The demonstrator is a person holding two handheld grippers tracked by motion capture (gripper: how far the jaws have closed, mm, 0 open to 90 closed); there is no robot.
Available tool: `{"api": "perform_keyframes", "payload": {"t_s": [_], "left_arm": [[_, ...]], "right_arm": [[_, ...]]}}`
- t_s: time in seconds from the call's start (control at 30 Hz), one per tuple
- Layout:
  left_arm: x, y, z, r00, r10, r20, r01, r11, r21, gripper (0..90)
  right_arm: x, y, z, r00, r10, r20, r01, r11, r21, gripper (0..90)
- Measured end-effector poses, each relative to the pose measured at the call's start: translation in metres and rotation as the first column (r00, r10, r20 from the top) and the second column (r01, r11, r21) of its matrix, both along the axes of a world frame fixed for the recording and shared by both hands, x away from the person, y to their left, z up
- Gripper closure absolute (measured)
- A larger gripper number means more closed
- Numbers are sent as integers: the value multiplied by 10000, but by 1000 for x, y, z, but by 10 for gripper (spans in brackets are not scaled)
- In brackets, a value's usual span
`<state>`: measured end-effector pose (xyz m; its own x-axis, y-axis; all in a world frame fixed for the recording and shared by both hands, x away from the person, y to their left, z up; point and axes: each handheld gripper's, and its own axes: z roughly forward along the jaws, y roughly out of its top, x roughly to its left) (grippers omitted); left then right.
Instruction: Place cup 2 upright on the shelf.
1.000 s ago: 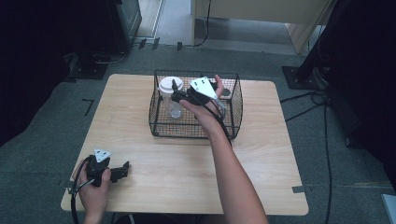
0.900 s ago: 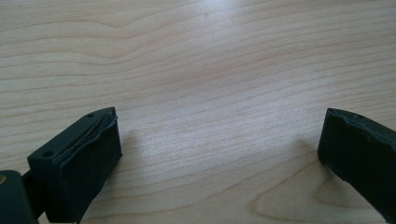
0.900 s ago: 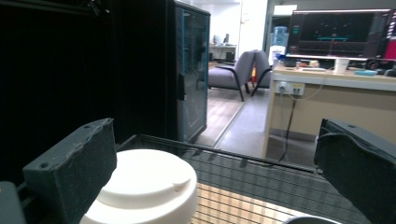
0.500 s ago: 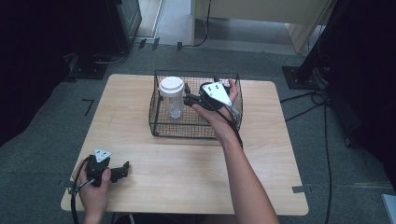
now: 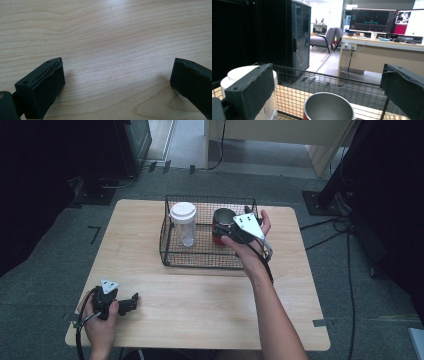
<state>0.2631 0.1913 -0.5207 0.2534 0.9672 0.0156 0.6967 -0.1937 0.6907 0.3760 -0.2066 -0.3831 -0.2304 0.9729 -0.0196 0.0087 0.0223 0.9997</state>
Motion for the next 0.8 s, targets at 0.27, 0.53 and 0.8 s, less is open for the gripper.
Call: {"api": "perform_keyframes", "payload": {"t_s": [0.27, 0.53, 0.8], "left_arm": [[0, 0, 0, 10000, 3, 7, -3, 10000, -12, 0], [0, 0, 0, 10000, 7, 7, -7, 10000, -15, 0], [0, 0, 0, 10000, -4, -3, 4, 10000, 0, 0]], "right_arm": [[-11, -18, 3, 9995, -293, -75, 293, 9996, -16, 0], [-28, -37, 7, 9992, -391, 22, 391, 9992, -26, 0], [-46, -55, 4, 9985, -544, -30, 544, 9985, 40, 0]]}}
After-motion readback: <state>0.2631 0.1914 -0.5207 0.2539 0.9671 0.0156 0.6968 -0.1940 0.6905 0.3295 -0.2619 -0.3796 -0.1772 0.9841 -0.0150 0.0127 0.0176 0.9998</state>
